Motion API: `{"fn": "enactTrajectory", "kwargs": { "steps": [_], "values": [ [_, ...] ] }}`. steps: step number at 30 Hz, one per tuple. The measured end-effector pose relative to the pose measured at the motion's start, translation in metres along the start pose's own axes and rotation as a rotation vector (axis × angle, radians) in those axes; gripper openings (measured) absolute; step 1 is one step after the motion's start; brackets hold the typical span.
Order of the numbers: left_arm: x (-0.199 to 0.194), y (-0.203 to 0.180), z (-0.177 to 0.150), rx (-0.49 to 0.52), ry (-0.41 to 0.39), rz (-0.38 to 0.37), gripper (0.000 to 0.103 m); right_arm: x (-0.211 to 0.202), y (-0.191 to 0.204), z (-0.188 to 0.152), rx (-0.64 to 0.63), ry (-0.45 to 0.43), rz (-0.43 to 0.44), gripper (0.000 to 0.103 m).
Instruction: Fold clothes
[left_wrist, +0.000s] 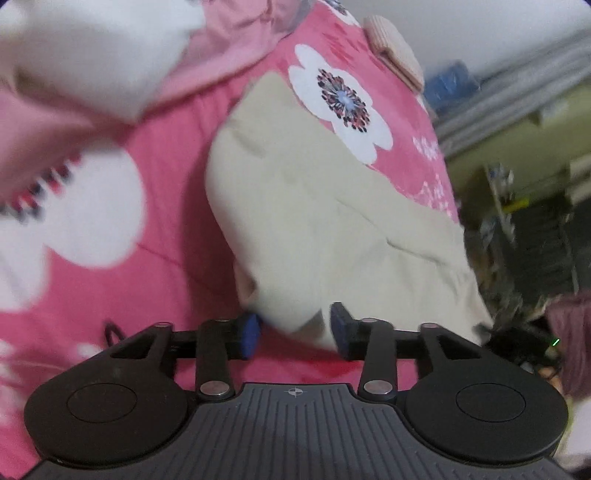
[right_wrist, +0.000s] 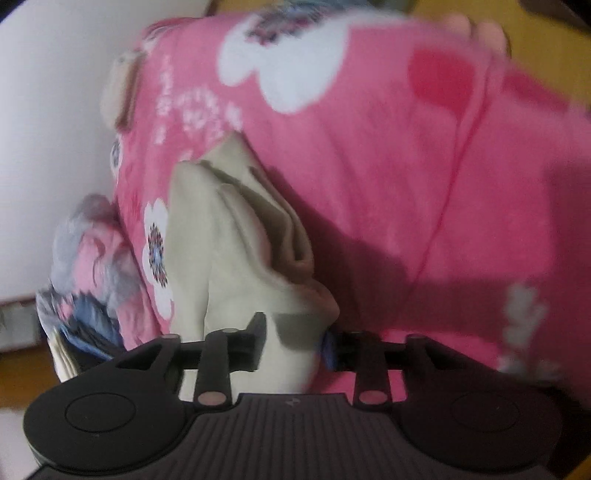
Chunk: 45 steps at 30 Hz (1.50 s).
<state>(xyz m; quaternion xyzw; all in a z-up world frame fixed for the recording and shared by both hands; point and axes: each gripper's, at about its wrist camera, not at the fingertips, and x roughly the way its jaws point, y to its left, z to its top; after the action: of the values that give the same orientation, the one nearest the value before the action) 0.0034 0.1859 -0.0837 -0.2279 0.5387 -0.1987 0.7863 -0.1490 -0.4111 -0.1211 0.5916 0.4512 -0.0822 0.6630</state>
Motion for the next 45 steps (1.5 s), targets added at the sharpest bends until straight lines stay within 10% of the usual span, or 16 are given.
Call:
{"fn": "enactTrajectory", "kwargs": {
  "steps": [8,14,25,31,33,38,45],
  "values": [
    [-0.014,-0.001,0.040,0.083,-0.276,0.034,0.067,-0.019,0.062,0.008,-0.429,-0.173,-0.058,0.038],
    [0.060,0.008,0.059,0.045,-0.271,0.001,0.067,0.045,0.115,0.024,-0.741,-0.272,-0.176,0.038],
    [0.085,0.011,0.075,0.119,-0.323,-0.073,0.066,0.093,0.135,0.064,-0.828,-0.269,-0.138,0.039],
    [0.090,0.008,0.075,0.188,-0.383,-0.099,0.035,0.099,0.140,0.056,-0.894,-0.258,-0.098,0.007],
    [0.092,0.003,0.075,0.215,-0.405,-0.101,0.007,0.093,0.144,0.046,-0.949,-0.289,-0.091,0.005],
    [0.081,0.004,0.079,0.167,-0.520,-0.136,0.000,0.076,0.155,0.037,-1.002,-0.382,-0.009,0.004],
    [0.088,0.035,0.092,0.000,-0.454,-0.135,0.001,0.107,0.144,0.061,-0.932,-0.397,-0.021,0.004]
  ]
}}
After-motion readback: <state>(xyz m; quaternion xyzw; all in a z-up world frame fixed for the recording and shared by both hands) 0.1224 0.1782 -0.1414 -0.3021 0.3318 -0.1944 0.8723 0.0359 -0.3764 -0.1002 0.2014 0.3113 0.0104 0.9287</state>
